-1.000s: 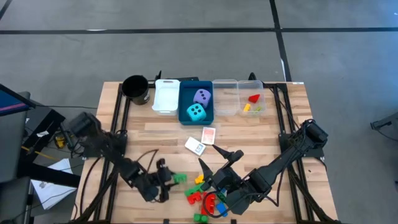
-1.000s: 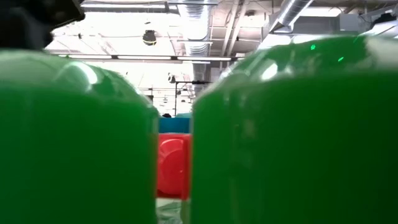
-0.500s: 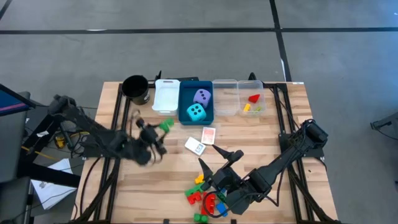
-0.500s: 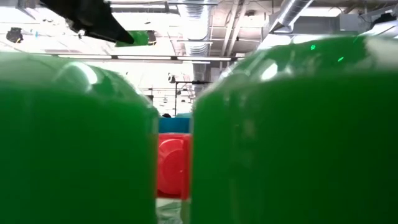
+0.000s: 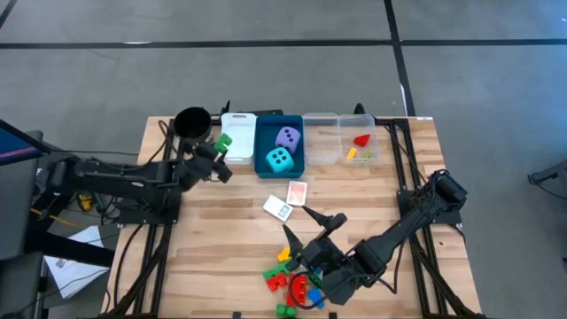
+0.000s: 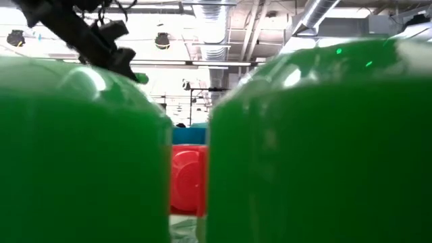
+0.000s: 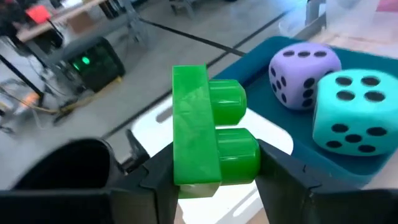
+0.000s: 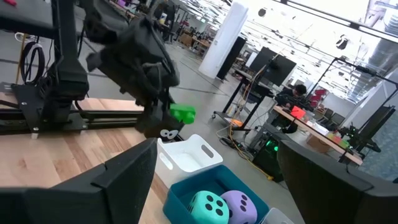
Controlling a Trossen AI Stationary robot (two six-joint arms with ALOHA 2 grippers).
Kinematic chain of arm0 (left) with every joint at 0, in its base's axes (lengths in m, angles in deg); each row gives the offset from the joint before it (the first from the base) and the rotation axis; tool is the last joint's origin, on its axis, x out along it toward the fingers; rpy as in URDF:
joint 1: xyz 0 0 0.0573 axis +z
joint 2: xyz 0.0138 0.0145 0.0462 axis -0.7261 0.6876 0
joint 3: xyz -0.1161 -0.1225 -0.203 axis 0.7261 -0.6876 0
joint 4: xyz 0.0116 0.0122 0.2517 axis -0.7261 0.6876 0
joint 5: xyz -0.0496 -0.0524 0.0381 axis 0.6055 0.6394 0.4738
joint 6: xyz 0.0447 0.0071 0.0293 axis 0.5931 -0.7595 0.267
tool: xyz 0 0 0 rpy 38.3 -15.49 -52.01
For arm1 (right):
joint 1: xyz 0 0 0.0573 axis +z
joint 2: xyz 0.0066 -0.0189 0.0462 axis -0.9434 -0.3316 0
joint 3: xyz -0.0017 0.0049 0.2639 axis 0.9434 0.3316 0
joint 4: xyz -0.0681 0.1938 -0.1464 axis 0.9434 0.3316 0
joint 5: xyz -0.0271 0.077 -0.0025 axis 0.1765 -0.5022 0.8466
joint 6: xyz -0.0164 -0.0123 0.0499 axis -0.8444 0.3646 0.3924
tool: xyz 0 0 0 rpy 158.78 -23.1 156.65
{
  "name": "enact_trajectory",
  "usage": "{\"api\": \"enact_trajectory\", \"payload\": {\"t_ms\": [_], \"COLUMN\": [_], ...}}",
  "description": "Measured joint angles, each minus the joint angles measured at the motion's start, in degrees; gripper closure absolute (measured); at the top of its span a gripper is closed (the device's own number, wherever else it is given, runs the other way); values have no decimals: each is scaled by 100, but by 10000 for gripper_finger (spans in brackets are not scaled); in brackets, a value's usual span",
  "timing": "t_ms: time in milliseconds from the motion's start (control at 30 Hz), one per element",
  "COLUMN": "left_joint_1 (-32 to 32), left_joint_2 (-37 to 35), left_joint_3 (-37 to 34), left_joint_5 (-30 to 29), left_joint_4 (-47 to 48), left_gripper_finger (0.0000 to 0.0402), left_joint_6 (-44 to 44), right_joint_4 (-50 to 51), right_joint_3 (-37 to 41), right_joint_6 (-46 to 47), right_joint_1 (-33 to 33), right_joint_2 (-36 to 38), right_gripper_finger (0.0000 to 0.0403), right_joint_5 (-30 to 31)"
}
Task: Pick & Place Toys
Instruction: Put the large green game piece into the white bin
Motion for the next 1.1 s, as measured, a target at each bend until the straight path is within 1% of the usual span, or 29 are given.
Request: {"api": "enact_trajectory", "payload": {"t_ms": [133, 267, 467, 567, 700, 867, 933, 1100], "left_joint_1": [586, 1000, 1369, 1437, 1440, 1440, 1440, 1440], "left_joint_2": [8, 10, 11, 10, 10, 10, 10, 10], "left_joint_3": [-538, -973, -1225, -1272, -1280, -1280, -1280, -1280], "left_joint_5": [776, 1234, 1626, 1658, 1656, 1656, 1656, 1656], "left_joint_4": [-1092, -1945, -2248, -2306, -2384, -2662, -2786, -2890], "left_gripper_finger": [236, 237, 236, 237, 228, 203, 193, 169], "left_joint_6": [286, 318, 312, 312, 310, 314, 310, 273], "right_joint_4": [0, 15, 17, 15, 15, 27, 31, 32], "right_joint_3": [0, 0, 0, 0, 0, 0, 0, 0], "right_joint_6": [0, 45, 46, 46, 68, 197, 199, 199], "right_joint_1": [-22, -42, -41, -39, -69, -116, -118, -149], "right_joint_2": [0, 0, 0, 0, 0, 0, 0, 0], "right_gripper_finger": [76, 76, 76, 76, 76, 76, 76, 76], "right_joint_5": [-7, -21, -26, -24, -27, -88, -199, -337]}}
